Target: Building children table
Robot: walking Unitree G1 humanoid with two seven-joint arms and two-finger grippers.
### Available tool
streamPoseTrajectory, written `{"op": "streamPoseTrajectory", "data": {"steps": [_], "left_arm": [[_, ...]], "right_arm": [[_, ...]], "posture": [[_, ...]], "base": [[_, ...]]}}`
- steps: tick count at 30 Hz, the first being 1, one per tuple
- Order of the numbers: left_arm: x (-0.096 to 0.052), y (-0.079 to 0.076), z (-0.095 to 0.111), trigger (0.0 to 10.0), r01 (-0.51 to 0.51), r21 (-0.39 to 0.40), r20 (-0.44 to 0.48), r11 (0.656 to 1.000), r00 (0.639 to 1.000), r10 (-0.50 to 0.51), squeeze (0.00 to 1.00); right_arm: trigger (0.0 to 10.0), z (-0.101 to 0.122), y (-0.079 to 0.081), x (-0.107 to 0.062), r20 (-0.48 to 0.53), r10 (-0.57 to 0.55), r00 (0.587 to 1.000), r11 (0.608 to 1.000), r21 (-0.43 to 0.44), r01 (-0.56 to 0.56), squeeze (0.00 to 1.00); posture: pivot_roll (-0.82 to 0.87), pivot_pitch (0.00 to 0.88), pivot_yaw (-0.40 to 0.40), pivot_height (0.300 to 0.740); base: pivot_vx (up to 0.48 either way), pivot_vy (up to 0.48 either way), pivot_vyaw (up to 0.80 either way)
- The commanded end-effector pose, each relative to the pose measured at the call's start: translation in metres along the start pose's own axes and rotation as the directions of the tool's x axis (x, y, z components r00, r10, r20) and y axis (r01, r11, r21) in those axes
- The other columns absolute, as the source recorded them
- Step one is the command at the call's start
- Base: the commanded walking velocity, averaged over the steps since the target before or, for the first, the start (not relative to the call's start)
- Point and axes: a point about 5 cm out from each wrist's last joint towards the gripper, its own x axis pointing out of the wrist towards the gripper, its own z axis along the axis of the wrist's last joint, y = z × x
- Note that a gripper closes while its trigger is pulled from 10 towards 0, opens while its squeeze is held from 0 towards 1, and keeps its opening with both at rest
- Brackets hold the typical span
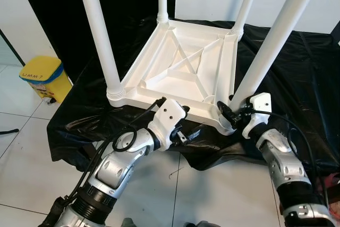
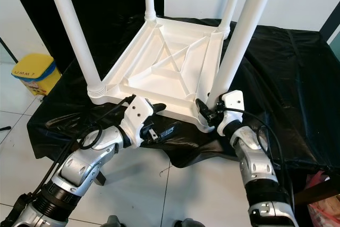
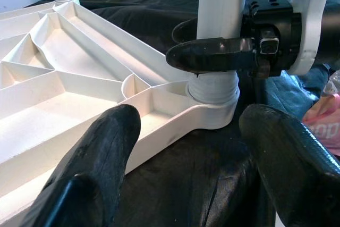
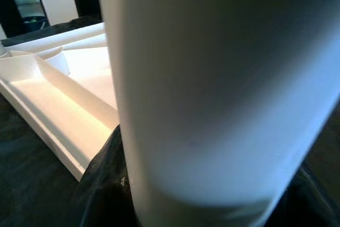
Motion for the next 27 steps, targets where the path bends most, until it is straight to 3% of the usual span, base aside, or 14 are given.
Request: {"op": "streamPoseTrajectory", "data": {"steps": [1, 9, 11, 14, 19, 22, 24, 27], "left_arm": [[0.000, -0.008, 0.000, 10.0, 0.101, 0.002, -0.009, 0.995, 0.995, -0.101, 0.00], [0.001, -0.007, 0.001, 10.0, 0.103, 0.006, -0.009, 0.995, 0.995, -0.103, 0.00], [0.001, -0.007, 0.001, 10.0, 0.104, 0.005, -0.007, 0.995, 0.995, -0.104, 0.00], [0.001, -0.007, 0.001, 10.0, 0.104, 0.004, -0.007, 0.995, 0.995, -0.104, 0.00], [0.001, -0.009, 0.000, 10.0, 0.104, 0.000, -0.005, 0.995, 0.995, -0.104, 0.00], [0.001, -0.009, 0.000, 10.0, 0.103, -0.001, -0.004, 0.995, 0.995, -0.103, 0.00], [0.001, -0.010, 0.000, 10.0, 0.095, -0.009, 0.000, 0.995, 0.995, -0.095, 0.00], [0.001, -0.011, -0.001, 10.0, 0.095, -0.012, 0.000, 0.995, 0.995, -0.095, 0.00]], "right_arm": [[10.0, -0.008, -0.002, -0.005, -0.035, -0.088, 0.996, 0.996, 0.032, 0.089, 0.00], [10.0, -0.012, 0.003, -0.011, -0.041, -0.216, 0.976, 0.974, 0.054, 0.218, 0.00], [10.0, -0.015, 0.007, -0.015, -0.057, -0.335, 0.941, 0.940, 0.051, 0.337, 0.00], [10.0, -0.015, 0.009, -0.016, -0.059, -0.362, 0.930, 0.930, 0.048, 0.365, 0.00], [10.0, -0.022, 0.019, -0.019, -0.105, -0.564, 0.819, 0.821, 0.035, 0.570, 0.00], [10.0, -0.024, 0.022, -0.020, -0.119, -0.595, 0.795, 0.798, 0.037, 0.602, 0.00], [10.0, -0.023, 0.026, -0.023, -0.131, -0.652, 0.747, 0.750, 0.039, 0.661, 0.00], [10.0, -0.019, 0.024, -0.024, -0.119, -0.656, 0.745, 0.745, 0.054, 0.664, 0.00]], "posture": [[0.02, 0.066, -0.034, 0.740], [0.02, 0.067, -0.035, 0.740], [0.02, 0.070, -0.035, 0.740], [0.01, 0.070, -0.035, 0.740], [0.02, 0.074, -0.044, 0.740], [0.02, 0.075, -0.046, 0.740], [0.02, 0.077, -0.052, 0.740], [0.02, 0.076, -0.051, 0.740]], "base": [[0.000, 0.000, 0.00], [0.000, 0.000, 0.00], [0.000, 0.000, 0.00], [0.000, 0.000, 0.00], [0.000, 0.000, 0.00], [0.000, 0.000, 0.00], [0.000, 0.000, 0.00], [0.000, 0.000, 0.00]]}}
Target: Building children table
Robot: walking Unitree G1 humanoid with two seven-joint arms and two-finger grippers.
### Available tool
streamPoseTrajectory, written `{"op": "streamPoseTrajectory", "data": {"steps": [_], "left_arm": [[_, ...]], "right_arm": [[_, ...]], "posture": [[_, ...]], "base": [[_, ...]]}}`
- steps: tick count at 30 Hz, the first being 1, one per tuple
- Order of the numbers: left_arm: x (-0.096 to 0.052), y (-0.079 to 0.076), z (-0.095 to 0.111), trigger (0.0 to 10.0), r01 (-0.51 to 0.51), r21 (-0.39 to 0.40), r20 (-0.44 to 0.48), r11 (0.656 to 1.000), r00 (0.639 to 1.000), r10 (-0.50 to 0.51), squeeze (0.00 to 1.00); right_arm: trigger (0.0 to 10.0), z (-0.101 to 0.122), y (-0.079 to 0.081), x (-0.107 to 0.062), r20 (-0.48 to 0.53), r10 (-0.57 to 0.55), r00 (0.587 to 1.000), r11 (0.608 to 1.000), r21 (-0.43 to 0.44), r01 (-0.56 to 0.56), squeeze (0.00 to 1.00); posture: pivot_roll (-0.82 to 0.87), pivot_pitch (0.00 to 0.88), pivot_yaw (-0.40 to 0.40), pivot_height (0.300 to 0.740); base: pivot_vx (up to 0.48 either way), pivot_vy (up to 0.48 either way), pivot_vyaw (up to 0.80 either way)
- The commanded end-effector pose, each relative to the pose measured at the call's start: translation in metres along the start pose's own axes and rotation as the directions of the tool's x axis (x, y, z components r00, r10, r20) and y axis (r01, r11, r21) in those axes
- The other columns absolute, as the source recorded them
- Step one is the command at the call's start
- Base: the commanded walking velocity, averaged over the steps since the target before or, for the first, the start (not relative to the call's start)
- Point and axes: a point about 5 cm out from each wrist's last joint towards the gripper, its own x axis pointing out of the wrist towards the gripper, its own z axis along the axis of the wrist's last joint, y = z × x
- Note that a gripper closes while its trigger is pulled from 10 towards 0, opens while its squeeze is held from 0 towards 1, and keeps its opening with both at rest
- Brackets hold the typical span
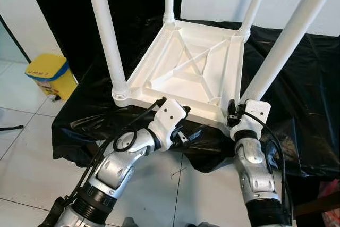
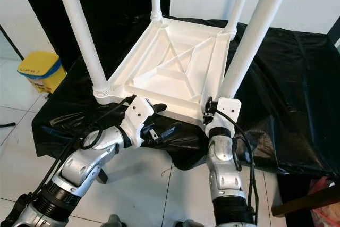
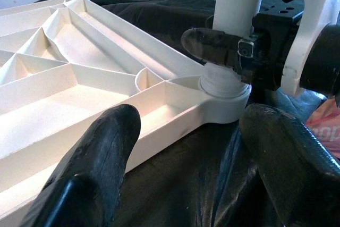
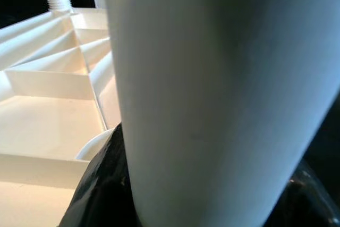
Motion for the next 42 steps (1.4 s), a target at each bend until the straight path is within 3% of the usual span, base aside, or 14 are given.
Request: {"op": "streamPoseTrajectory", "data": {"steps": [1, 13, 14, 23, 27, 29, 30, 31, 32, 34, 36, 38, 40, 42], "left_arm": [[0.001, -0.010, -0.001, 10.0, 0.092, -0.001, -0.009, 0.996, 0.996, -0.092, 0.00], [0.001, -0.010, -0.001, 10.0, 0.096, -0.003, -0.009, 0.995, 0.995, -0.096, 0.00], [0.001, -0.011, -0.001, 10.0, 0.098, -0.003, -0.010, 0.995, 0.995, -0.098, 0.00], [0.003, -0.011, -0.001, 10.0, 0.102, -0.001, -0.008, 0.995, 0.995, -0.102, 0.00], [0.003, -0.010, -0.001, 10.0, 0.103, 0.002, -0.007, 0.995, 0.995, -0.103, 0.00], [0.003, -0.010, -0.001, 10.0, 0.103, 0.002, -0.007, 0.995, 0.995, -0.103, 0.00], [0.003, -0.009, -0.001, 10.0, 0.104, 0.003, -0.008, 0.995, 0.995, -0.104, 0.00], [0.003, -0.009, -0.001, 10.0, 0.104, 0.003, -0.008, 0.995, 0.995, -0.104, 0.00], [0.003, -0.009, -0.001, 10.0, 0.104, 0.005, -0.008, 0.995, 0.995, -0.104, 0.00], [0.003, -0.009, -0.001, 10.0, 0.104, 0.005, -0.008, 0.995, 0.995, -0.104, 0.00], [0.003, -0.008, -0.001, 10.0, 0.105, 0.008, -0.009, 0.994, 0.994, -0.105, 0.00], [0.003, -0.008, -0.001, 10.0, 0.105, 0.008, -0.009, 0.994, 0.994, -0.105, 0.00], [0.004, -0.008, 0.000, 10.0, 0.107, 0.010, -0.008, 0.994, 0.994, -0.107, 0.00], [0.003, -0.008, 0.000, 10.0, 0.105, 0.012, -0.010, 0.994, 0.994, -0.105, 0.00]], "right_arm": [[10.0, -0.018, -0.019, -0.008, -0.092, -0.090, 0.992, 0.996, -0.017, 0.088, 0.00], [10.0, -0.010, -0.005, -0.013, -0.041, -0.013, 0.999, 1.000, 0.020, 0.013, 0.00], [10.0, -0.007, -0.006, -0.012, -0.031, 0.000, 1.000, 1.000, 0.031, 0.001, 1.00], [10.0, 0.003, -0.010, -0.010, 0.011, 0.157, 0.988, 0.986, 0.057, -0.157, 1.00], [10.0, 0.006, -0.015, -0.006, 0.008, 0.338, 0.941, 0.940, 0.040, -0.338, 1.00], [10.0, 0.006, -0.015, -0.006, 0.008, 0.338, 0.941, 0.940, 0.040, -0.338, 1.00], [10.0, 0.005, -0.017, -0.004, -0.004, 0.401, 0.916, 0.916, 0.026, -0.400, 0.19], [10.0, 0.005, -0.017, -0.004, -0.004, 0.401, 0.916, 0.916, 0.026, -0.400, 0.19], [10.0, 0.005, -0.019, -0.001, -0.016, 0.464, 0.886, 0.886, 0.009, -0.464, 0.00], [10.0, 0.005, -0.019, -0.001, -0.016, 0.464, 0.886, 0.886, 0.009, -0.464, 0.00], [10.0, 0.004, -0.020, 0.006, -0.039, 0.554, 0.832, 0.832, -0.014, -0.554, 0.00], [10.0, 0.004, -0.020, 0.006, -0.039, 0.554, 0.832, 0.832, -0.014, -0.554, 0.00], [10.0, 0.002, -0.015, 0.014, -0.067, 0.626, 0.777, 0.776, -0.043, -0.629, 0.00], [10.0, 0.001, -0.014, 0.017, -0.079, 0.643, 0.762, 0.760, -0.061, -0.647, 0.00]], "posture": [[0.02, 0.077, -0.052, 0.740], [0.01, 0.080, -0.051, 0.740], [0.00, 0.077, -0.053, 0.740], [0.00, 0.067, -0.052, 0.740], [-0.01, 0.065, -0.046, 0.740], [-0.01, 0.065, -0.046, 0.740], [-0.01, 0.065, -0.045, 0.740], [-0.01, 0.065, -0.045, 0.740], [-0.01, 0.065, -0.043, 0.740], [-0.01, 0.065, -0.043, 0.740], [0.00, 0.064, -0.038, 0.740], [0.00, 0.064, -0.038, 0.740], [0.00, 0.063, -0.039, 0.740], [0.01, 0.062, -0.043, 0.740]], "base": [[0.000, 0.000, 0.00], [0.000, 0.000, 0.00], [0.000, 0.000, 0.00], [0.000, 0.000, 0.00], [0.000, 0.000, 0.00], [0.000, 0.000, 0.00], [0.000, 0.000, 0.00], [0.000, 0.000, 0.00], [0.000, 0.000, 0.00], [0.000, 0.000, 0.00], [0.000, 0.000, 0.00], [0.000, 0.000, 0.00], [0.000, 0.000, 0.00], [0.000, 0.000, 0.00]]}}
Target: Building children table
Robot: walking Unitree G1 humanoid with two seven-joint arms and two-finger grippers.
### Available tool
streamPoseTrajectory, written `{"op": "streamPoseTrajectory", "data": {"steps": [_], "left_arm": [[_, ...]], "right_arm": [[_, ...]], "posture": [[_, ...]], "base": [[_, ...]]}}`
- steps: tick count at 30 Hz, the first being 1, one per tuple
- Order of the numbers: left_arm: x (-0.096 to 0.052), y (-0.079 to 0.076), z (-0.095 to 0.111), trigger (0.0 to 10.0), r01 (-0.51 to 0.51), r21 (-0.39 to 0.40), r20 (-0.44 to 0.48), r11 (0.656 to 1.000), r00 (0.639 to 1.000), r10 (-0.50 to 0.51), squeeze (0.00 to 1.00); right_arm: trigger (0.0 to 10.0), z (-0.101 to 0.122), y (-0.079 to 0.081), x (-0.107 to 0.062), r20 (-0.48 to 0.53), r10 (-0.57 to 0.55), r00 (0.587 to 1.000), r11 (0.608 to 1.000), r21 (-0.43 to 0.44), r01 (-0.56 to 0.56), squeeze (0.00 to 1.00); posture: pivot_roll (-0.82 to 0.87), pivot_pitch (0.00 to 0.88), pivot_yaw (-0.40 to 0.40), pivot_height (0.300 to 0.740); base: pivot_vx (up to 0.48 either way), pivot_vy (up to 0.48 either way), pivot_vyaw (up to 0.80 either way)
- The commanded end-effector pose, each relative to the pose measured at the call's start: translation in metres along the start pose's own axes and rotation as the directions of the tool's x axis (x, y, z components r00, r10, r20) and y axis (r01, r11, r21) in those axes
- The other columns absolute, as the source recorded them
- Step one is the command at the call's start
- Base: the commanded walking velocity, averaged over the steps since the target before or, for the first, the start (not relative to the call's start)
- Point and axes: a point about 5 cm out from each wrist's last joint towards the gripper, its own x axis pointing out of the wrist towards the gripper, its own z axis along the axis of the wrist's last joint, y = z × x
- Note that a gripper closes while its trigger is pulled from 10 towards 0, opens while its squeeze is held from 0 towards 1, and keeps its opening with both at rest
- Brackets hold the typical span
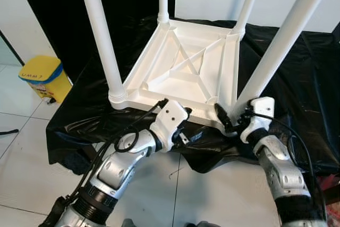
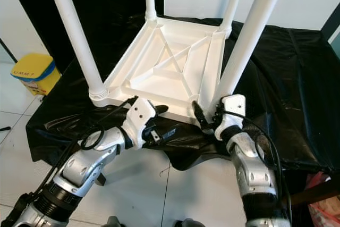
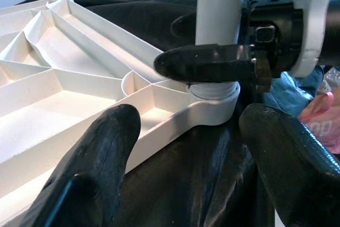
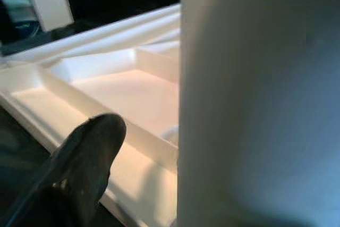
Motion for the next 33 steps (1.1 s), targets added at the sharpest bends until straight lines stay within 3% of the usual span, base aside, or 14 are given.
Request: {"op": "streamPoseTrajectory", "data": {"steps": [1, 2, 4, 5, 15, 16, 18, 19, 31, 33], "left_arm": [[0.001, -0.004, 0.000, 10.0, 0.085, 0.011, -0.007, 0.996, 0.996, -0.085, 0.00], [0.000, -0.004, 0.000, 10.0, 0.080, 0.011, -0.007, 0.997, 0.997, -0.079, 0.00], [-0.001, -0.003, 0.000, 10.0, 0.076, 0.010, -0.007, 0.997, 0.997, -0.076, 0.00], [-0.001, -0.003, 0.000, 10.0, 0.074, 0.010, -0.008, 0.997, 0.997, -0.074, 0.00], [-0.003, -0.003, 0.000, 10.0, 0.068, 0.011, -0.012, 0.998, 0.998, -0.068, 0.00], [-0.003, -0.003, 0.000, 10.0, 0.069, 0.012, -0.011, 0.998, 0.998, -0.069, 0.00], [-0.003, -0.003, 0.000, 10.0, 0.069, 0.012, -0.011, 0.998, 0.998, -0.069, 0.00], [-0.003, -0.003, 0.001, 10.0, 0.070, 0.012, -0.011, 0.998, 0.998, -0.069, 0.00], [-0.004, -0.005, 0.000, 10.0, 0.079, 0.011, -0.015, 0.997, 0.997, -0.079, 0.00], [-0.004, -0.005, 0.000, 10.0, 0.079, 0.011, -0.015, 0.997, 0.997, -0.079, 0.00]], "right_arm": [[7.1, -0.007, 0.001, 0.002, -0.036, 0.038, 0.999, 0.999, -0.013, -0.038, 0.00], [2.5, -0.008, 0.001, 0.002, -0.040, 0.044, 0.998, 0.999, -0.011, -0.045, 0.00], [2.5, -0.009, 0.000, 0.001, -0.042, 0.048, 0.998, 0.999, -0.009, -0.049, 0.00], [0.0, -0.010, 0.000, 0.000, -0.044, 0.051, 0.998, 0.999, -0.006, -0.052, 0.00], [0.0, -0.018, -0.002, -0.003, -0.063, 0.064, 0.996, 0.998, 0.014, -0.063, 0.00], [2.4, -0.019, -0.004, -0.003, -0.060, 0.053, 0.997, 0.999, 0.013, -0.052, 0.00], [2.4, -0.019, -0.004, -0.003, -0.060, 0.053, 0.997, 0.999, 0.013, -0.052, 0.00], [10.0, -0.019, -0.005, -0.003, -0.059, 0.042, 0.997, 0.999, 0.011, -0.042, 0.00], [10.0, -0.027, -0.009, -0.010, -0.092, -0.194, 0.977, 0.981, 0.001, 0.195, 0.00], [10.0, -0.027, -0.009, -0.010, -0.092, -0.194, 0.977, 0.981, 0.001, 0.195, 0.00]], "posture": [[0.02, 0.062, -0.045, 0.740], [0.02, 0.064, -0.047, 0.740], [0.02, 0.064, -0.047, 0.740], [0.03, 0.066, -0.048, 0.740], [0.04, 0.066, -0.048, 0.740], [0.04, 0.066, -0.046, 0.740], [0.04, 0.066, -0.046, 0.740], [0.04, 0.066, -0.046, 0.740], [0.03, 0.073, -0.038, 0.740], [0.03, 0.073, -0.038, 0.740]], "base": [[0.000, 0.000, 0.00], [0.000, 0.000, 0.00], [0.000, 0.000, 0.00], [0.000, 0.000, 0.00], [0.000, 0.000, 0.00], [0.000, 0.000, 0.00], [0.000, 0.000, 0.00], [0.000, 0.000, 0.00], [0.000, 0.000, 0.00], [0.000, 0.000, 0.00]]}}
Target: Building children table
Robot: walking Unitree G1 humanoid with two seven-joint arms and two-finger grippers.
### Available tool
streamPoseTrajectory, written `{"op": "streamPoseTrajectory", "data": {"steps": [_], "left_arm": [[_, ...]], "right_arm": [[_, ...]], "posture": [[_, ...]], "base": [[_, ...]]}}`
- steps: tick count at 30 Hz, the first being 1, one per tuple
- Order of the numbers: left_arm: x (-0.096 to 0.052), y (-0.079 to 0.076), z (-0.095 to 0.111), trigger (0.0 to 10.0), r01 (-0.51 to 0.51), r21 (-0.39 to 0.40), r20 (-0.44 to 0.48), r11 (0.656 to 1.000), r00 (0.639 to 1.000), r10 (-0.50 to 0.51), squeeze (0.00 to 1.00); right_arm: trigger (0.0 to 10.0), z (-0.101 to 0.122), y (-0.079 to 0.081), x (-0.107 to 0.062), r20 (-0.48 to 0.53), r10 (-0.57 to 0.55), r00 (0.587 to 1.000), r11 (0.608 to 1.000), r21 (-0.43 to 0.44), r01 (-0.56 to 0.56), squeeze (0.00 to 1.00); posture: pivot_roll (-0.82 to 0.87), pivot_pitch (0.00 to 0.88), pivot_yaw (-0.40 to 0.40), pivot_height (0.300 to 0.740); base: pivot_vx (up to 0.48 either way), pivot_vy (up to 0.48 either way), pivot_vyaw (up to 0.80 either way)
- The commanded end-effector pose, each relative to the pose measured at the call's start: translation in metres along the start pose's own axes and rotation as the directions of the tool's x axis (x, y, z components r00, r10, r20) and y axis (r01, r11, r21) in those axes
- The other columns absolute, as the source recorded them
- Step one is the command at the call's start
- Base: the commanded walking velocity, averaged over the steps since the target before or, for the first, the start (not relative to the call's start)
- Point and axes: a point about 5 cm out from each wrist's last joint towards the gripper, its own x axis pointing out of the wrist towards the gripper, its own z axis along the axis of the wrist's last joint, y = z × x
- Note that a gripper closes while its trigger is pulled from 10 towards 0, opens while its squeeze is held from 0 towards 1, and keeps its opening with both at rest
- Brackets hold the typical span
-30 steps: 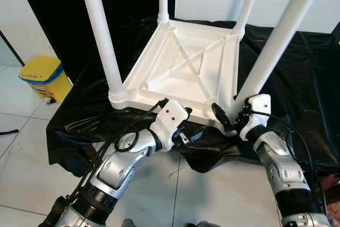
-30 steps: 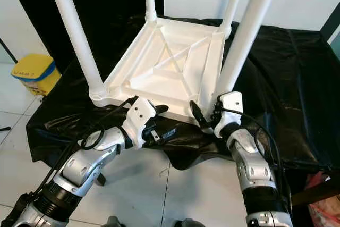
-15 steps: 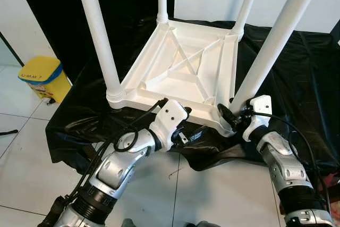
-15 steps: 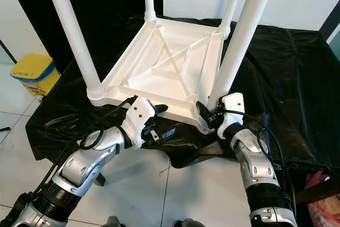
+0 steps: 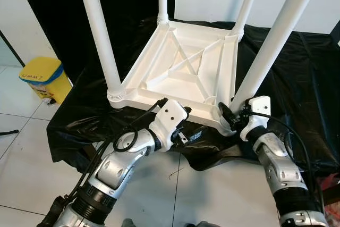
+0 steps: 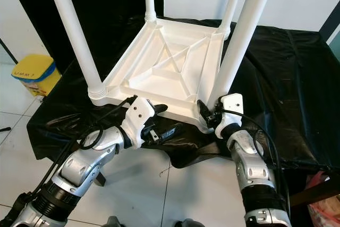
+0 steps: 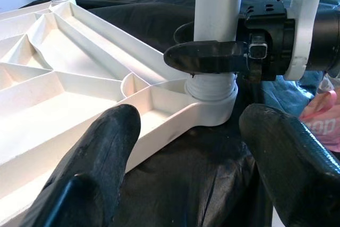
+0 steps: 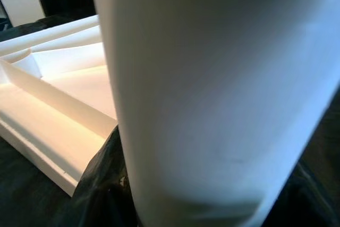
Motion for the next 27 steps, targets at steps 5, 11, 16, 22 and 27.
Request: {"op": "streamPoseTrajectory", "data": {"steps": [5, 11, 16, 22, 27], "left_arm": [[-0.001, -0.008, 0.000, 10.0, 0.093, 0.000, -0.007, 0.996, 0.996, -0.093, 0.00], [0.000, -0.009, 0.000, 10.0, 0.102, 0.000, -0.006, 0.995, 0.995, -0.102, 0.00], [0.001, -0.010, 0.000, 10.0, 0.101, 0.000, -0.005, 0.995, 0.995, -0.101, 0.00], [0.001, -0.010, -0.001, 10.0, 0.097, -0.002, -0.005, 0.995, 0.995, -0.097, 0.00], [0.001, -0.008, -0.001, 10.0, 0.097, 0.001, -0.006, 0.995, 0.995, -0.097, 0.00]], "right_arm": [[10.0, -0.023, -0.006, -0.012, -0.127, -0.247, 0.961, 0.968, 0.014, 0.250, 0.00], [10.0, -0.025, 0.011, -0.016, -0.136, -0.390, 0.911, 0.917, 0.038, 0.398, 0.00], [10.0, -0.028, 0.020, -0.019, -0.151, -0.489, 0.859, 0.867, 0.023, 0.497, 0.00], [10.0, -0.029, 0.027, -0.019, -0.167, -0.523, 0.836, 0.847, 0.013, 0.532, 0.00], [10.0, -0.026, 0.027, -0.019, -0.157, -0.525, 0.836, 0.846, 0.010, 0.533, 0.00]], "posture": [[0.02, 0.070, -0.032, 0.740], [0.02, 0.066, -0.035, 0.740], [0.02, 0.066, -0.040, 0.740], [0.02, 0.063, -0.040, 0.740], [0.02, 0.065, -0.041, 0.740]], "base": [[0.000, 0.000, 0.00], [0.000, 0.000, 0.00], [0.000, 0.000, 0.00], [0.000, 0.000, 0.00], [0.000, 0.000, 0.00]]}}
